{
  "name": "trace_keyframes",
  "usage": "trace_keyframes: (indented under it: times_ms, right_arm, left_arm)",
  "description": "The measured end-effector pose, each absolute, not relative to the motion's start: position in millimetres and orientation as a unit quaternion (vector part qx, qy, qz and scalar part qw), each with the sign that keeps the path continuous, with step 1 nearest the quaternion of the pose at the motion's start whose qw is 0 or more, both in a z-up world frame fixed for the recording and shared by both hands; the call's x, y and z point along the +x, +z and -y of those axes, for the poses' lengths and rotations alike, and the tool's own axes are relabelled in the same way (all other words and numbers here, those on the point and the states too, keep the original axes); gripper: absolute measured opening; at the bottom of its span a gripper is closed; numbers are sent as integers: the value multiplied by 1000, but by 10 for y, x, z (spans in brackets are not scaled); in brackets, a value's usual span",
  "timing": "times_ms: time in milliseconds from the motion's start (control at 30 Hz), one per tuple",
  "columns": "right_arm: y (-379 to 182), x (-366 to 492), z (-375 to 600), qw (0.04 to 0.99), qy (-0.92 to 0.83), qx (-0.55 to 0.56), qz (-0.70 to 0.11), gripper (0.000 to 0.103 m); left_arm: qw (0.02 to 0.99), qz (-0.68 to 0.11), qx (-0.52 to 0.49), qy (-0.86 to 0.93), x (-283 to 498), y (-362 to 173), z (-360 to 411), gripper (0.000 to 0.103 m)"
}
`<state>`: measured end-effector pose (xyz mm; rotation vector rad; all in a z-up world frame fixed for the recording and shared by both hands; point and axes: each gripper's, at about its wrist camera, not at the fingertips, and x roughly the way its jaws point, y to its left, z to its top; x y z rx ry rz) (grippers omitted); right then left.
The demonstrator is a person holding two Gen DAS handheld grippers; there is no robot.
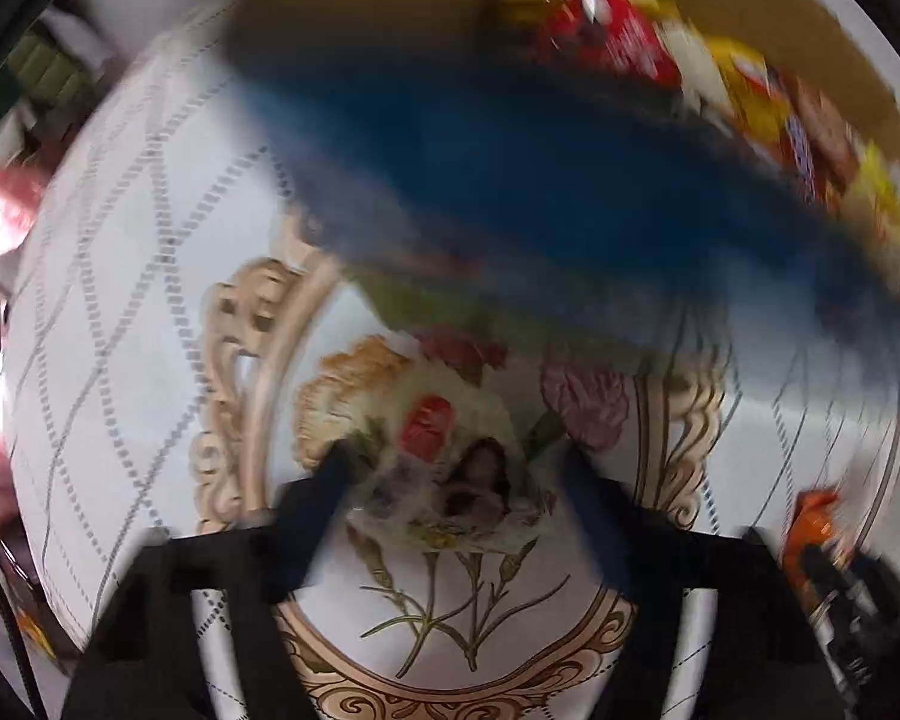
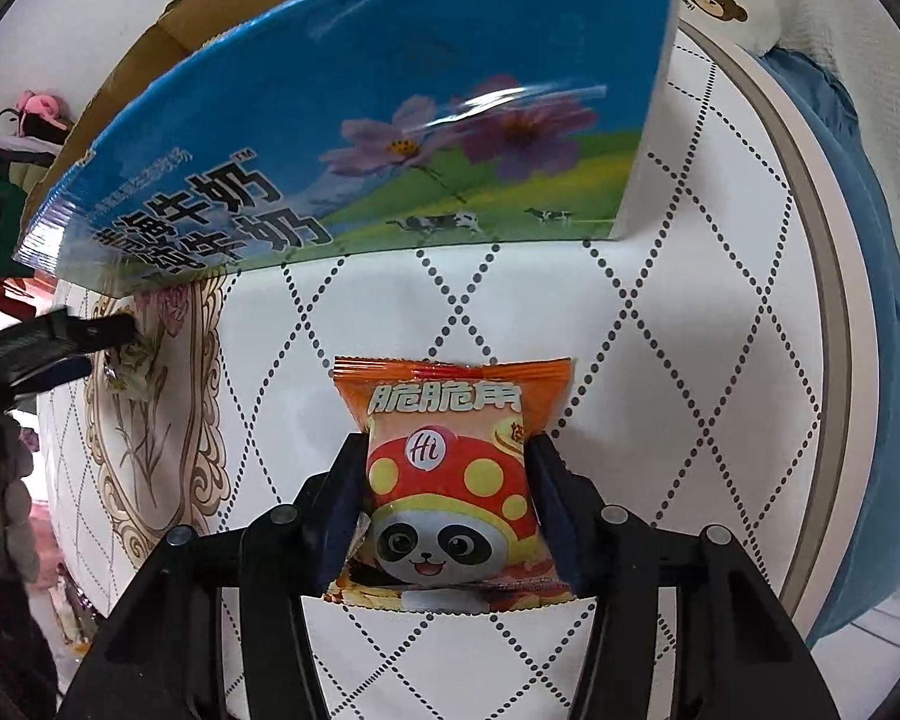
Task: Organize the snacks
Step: 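Grasp the white photo-print packet with the left tool while the right tool grasps the orange panda chip bag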
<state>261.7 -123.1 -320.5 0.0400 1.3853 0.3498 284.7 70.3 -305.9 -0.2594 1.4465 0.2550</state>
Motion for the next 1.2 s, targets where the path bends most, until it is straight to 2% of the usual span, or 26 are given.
trace_keyframes:
  times_ms: [300,533,900,1200]
  right_arm:
    - [-3181,2526,1064,745,181,3,-642,55]
    - [-3271,2068,862,706,220,-17,-673,55]
    - [-3496,1934,790,693,210,-24,-689,55]
    - [-3609,1962,726,696,192,-26,-692,58]
  left_arm:
    - [732,-675,-66,61,2371,-3084,-417,57]
    - [688,-720,-89,17,1787,-3302,-93,57]
    - [692,-718,-69,32,1785,-3523,237,61]
    - [690,-719,-71,34,1981,-3574,138,64]
